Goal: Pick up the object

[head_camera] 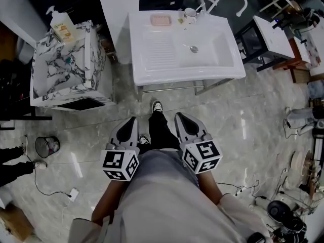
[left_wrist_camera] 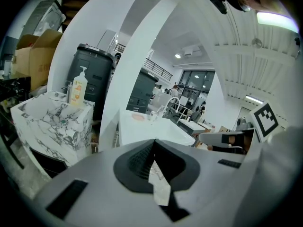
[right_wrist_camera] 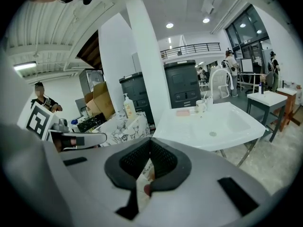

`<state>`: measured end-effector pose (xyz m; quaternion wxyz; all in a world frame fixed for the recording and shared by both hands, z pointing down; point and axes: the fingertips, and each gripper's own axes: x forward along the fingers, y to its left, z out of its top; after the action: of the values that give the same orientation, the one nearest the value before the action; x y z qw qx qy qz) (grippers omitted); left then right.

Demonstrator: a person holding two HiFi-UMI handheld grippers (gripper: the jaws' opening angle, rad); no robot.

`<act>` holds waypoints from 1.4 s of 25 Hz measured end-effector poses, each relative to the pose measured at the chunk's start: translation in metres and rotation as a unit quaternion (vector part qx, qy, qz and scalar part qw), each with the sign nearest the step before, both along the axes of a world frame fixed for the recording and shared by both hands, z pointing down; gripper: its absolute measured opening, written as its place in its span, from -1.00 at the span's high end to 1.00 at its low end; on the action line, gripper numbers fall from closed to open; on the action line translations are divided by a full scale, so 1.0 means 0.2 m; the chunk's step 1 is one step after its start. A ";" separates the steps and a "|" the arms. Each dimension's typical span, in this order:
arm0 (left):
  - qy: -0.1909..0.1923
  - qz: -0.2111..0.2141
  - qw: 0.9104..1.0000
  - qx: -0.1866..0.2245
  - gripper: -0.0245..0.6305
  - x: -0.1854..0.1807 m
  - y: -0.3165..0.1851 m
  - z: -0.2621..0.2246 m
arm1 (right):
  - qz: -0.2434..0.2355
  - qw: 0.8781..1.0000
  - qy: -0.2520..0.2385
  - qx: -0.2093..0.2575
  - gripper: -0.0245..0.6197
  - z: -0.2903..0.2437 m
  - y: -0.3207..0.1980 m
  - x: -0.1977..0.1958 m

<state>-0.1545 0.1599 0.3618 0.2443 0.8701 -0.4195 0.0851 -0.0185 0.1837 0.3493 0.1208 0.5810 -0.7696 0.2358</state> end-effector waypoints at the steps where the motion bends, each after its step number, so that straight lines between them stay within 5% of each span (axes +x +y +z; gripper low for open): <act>1: 0.000 -0.001 1.000 0.002 0.92 0.00 -0.02 0.00 | -0.001 1.000 0.001 0.001 0.90 0.00 -0.02 0.00; 12: -0.008 -0.018 1.000 0.011 0.92 0.06 -0.33 -0.02 | -0.009 1.000 0.000 0.015 0.89 -0.02 -0.36 0.10; 35: -0.025 -0.052 0.998 0.020 0.92 0.48 -1.13 -0.11 | -0.067 0.997 -0.004 0.026 0.89 -0.04 -1.25 0.49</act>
<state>-0.0577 -0.0663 0.3404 0.2202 0.8494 -0.4717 0.0860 0.0799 -0.0654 0.3404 0.1183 0.5298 -0.8133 0.2096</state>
